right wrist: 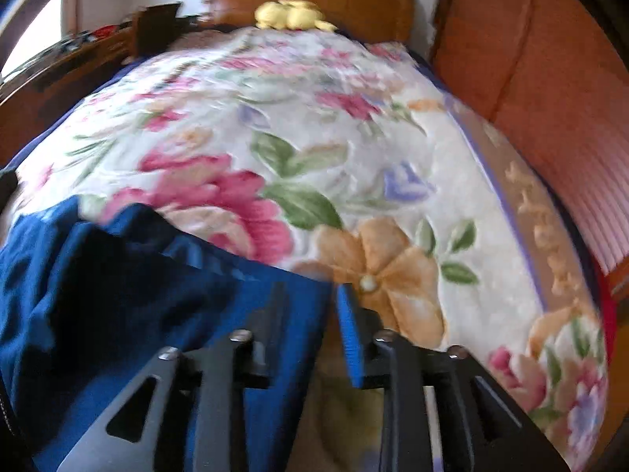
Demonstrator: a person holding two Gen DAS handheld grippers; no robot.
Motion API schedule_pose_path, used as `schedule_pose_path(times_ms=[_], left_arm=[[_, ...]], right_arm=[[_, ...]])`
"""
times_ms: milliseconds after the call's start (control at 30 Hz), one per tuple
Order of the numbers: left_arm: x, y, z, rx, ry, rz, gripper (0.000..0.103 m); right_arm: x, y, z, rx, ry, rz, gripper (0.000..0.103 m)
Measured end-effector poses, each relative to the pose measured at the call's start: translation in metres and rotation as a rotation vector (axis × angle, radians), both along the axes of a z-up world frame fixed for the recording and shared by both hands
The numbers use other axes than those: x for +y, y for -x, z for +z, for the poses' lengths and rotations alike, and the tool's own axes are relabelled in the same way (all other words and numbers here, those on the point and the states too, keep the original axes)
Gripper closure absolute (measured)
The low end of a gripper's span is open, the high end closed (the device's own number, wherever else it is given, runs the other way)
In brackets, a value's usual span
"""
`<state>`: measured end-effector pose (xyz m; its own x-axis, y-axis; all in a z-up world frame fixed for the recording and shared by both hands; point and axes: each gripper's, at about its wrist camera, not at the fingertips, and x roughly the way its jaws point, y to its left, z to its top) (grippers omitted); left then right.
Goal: Fold large clothes
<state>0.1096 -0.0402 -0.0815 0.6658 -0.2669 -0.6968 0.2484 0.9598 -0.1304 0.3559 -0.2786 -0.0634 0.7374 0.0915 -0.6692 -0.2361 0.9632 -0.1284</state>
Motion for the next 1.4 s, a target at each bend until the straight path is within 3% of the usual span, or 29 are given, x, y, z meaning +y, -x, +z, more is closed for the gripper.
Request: schedule_pose_path(times_ms=[67, 267, 433, 667, 967, 1200, 1400], left_arm=[[-0.002, -0.002, 0.004, -0.01, -0.002, -0.012, 0.067], [-0.014, -0.025, 0.029, -0.045, -0.018, -0.064, 0.067], [-0.022, -0.041, 0.041, -0.063, -0.027, -0.089, 0.067], [-0.025, -0.039, 0.016, -0.005, -0.035, -0.1, 0.067], [-0.003, -0.022, -0.015, 0.056, -0.052, -0.018, 0.067], [0.017, -0.014, -0.025, 0.083, -0.04, 0.037, 0.067], [0.019, -0.006, -0.02, 0.069, -0.041, 0.055, 0.067]], right_arm=[[0.01, 0.019, 0.008, -0.024, 0.0, 0.046, 0.056], [0.048, 0.071, 0.003, -0.016, -0.026, 0.189, 0.055], [0.069, 0.103, -0.017, 0.031, -0.053, 0.252, 0.055], [0.035, 0.149, -0.028, 0.04, -0.073, 0.246, 0.055], [-0.007, 0.215, -0.037, 0.069, -0.072, 0.2, 0.055], [-0.01, 0.218, -0.058, 0.098, -0.056, 0.192, 0.055], [-0.006, 0.218, -0.051, 0.098, -0.065, 0.174, 0.055]])
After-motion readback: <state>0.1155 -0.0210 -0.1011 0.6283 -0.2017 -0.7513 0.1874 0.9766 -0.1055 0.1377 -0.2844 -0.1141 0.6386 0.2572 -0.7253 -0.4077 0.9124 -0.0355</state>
